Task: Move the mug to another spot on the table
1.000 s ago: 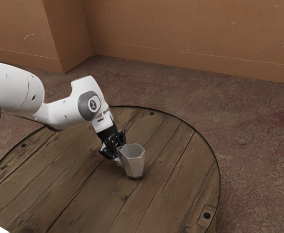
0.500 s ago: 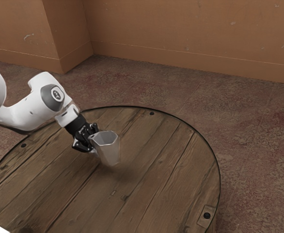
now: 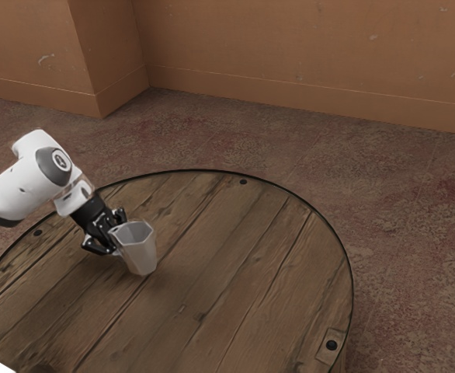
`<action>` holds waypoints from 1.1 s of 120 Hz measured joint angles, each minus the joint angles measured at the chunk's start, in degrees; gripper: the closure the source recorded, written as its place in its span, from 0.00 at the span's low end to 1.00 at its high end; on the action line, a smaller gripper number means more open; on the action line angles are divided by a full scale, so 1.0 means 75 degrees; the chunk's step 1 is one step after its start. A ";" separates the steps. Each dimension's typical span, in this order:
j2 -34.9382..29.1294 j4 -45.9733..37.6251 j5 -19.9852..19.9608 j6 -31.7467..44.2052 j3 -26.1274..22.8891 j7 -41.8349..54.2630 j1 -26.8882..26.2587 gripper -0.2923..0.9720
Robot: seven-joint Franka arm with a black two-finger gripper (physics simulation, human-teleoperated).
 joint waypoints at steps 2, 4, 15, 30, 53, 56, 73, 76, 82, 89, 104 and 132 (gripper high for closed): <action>0.0060 0.0023 0.0001 0.0002 0.0002 0.0038 -0.0005 0.75; 0.0113 0.0044 0.0002 0.0004 0.0006 0.0075 -0.0009 0.75; 0.0344 0.0105 0.0001 0.0026 0.0007 0.0261 -0.0023 0.74; 0.0658 0.0315 -0.0001 0.0061 0.0003 0.0476 -0.0014 0.75; 0.0909 0.0421 0.0002 0.0090 0.0013 0.0730 -0.0013 0.71; 0.0927 0.0424 0.0011 0.0091 0.0013 0.0753 -0.0013 0.69; 0.0965 0.0425 0.0046 0.0093 0.0004 0.0859 -0.0012 0.53; 0.0965 0.0424 0.0048 0.0094 0.0006 0.0875 -0.0011 0.49; 0.0948 0.0422 0.0050 0.0095 0.0004 0.0904 -0.0006 0.44; 0.0902 0.0416 0.0053 0.0096 0.0004 0.0936 0.0005 0.39; 0.0457 0.0221 0.0060 0.0078 0.0003 0.0995 0.0091 0.32; -0.1594 -0.0677 0.0125 -0.0335 -0.0010 0.0990 0.0276 0.26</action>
